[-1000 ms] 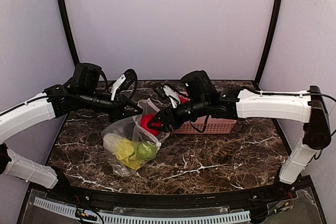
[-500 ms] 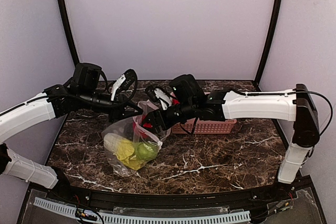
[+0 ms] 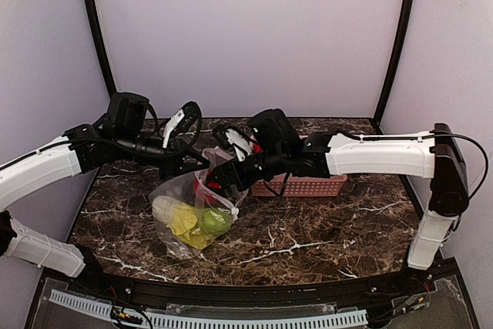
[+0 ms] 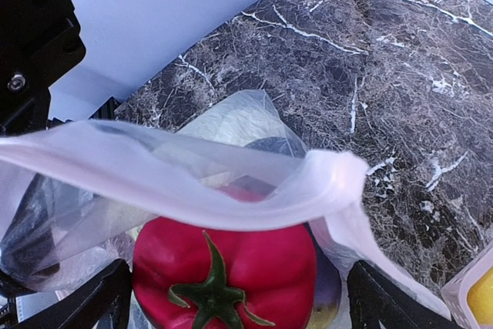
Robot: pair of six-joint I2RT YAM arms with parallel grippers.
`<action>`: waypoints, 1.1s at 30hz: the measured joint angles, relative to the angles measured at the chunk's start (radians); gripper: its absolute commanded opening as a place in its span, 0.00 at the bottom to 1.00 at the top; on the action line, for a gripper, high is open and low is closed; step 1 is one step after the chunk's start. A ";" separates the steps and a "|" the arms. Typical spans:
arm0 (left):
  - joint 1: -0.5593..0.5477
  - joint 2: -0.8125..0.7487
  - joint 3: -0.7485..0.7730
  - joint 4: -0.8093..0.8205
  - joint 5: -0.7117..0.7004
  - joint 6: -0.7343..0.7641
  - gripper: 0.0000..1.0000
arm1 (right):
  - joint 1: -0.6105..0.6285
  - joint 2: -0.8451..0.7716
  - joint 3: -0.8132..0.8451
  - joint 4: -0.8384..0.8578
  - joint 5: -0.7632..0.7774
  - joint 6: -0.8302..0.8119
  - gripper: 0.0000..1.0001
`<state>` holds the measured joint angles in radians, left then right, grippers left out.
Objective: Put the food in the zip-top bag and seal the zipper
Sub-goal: Place the fake vegetable in the zipper food storage bag, then adjust the zipper food storage bag at the center of the board.
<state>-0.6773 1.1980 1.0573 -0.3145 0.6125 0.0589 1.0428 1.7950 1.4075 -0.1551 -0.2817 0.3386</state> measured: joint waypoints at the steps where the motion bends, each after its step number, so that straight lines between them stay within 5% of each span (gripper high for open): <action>1: 0.000 0.000 0.000 0.000 0.000 0.000 0.01 | 0.000 -0.002 0.000 0.000 0.004 -0.002 0.97; 17: 0.000 -0.005 -0.001 0.001 -0.005 0.000 0.01 | 0.000 -0.166 -0.084 -0.003 0.081 -0.030 0.98; 33: 0.000 -0.010 -0.006 0.006 -0.007 0.000 0.01 | -0.053 -0.210 -0.192 -0.093 0.174 0.131 0.63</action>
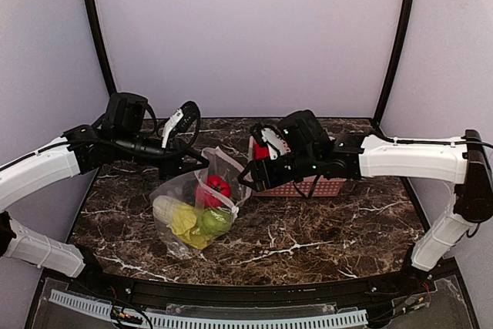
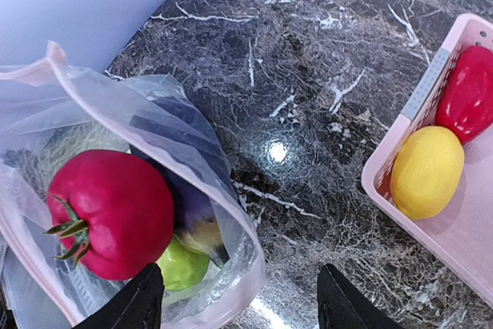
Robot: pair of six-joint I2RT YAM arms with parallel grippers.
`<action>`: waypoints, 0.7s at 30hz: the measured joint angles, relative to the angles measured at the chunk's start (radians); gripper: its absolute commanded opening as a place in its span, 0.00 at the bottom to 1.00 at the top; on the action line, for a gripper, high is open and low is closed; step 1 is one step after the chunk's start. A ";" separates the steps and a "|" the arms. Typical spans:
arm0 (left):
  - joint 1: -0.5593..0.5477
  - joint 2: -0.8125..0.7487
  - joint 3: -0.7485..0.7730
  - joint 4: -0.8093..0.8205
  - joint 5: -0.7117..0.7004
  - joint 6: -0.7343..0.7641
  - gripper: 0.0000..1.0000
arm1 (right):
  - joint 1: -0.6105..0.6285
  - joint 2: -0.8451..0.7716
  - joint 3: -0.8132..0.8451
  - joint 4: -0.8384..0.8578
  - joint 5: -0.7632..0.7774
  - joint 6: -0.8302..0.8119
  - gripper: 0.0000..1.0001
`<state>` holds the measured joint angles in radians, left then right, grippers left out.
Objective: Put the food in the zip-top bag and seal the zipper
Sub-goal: Adjust the zipper food storage bag at the center of the board.
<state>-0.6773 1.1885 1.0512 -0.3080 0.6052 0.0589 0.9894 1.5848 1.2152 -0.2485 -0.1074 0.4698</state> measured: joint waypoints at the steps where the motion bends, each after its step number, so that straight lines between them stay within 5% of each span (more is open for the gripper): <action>1: 0.000 0.000 0.000 0.000 0.000 0.000 0.01 | -0.002 0.011 0.002 -0.005 0.000 0.006 0.61; 4: 0.000 0.000 0.000 0.000 0.000 0.000 0.01 | -0.008 0.060 0.027 -0.025 -0.007 0.022 0.44; 7: 0.000 0.000 0.000 0.000 -0.001 0.000 0.01 | -0.009 0.103 0.058 -0.048 -0.027 0.029 0.03; 13: 0.000 -0.006 0.007 -0.013 -0.060 -0.005 0.01 | -0.010 0.145 0.263 -0.156 -0.113 -0.010 0.00; 21: 0.031 -0.074 0.176 -0.154 -0.324 -0.080 0.01 | 0.036 0.103 0.545 -0.154 -0.246 -0.121 0.00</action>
<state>-0.6464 1.1145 1.2270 -0.4618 0.2813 -0.0216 1.0252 1.6875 1.7603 -0.4030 -0.3534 0.3492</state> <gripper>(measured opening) 0.008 0.006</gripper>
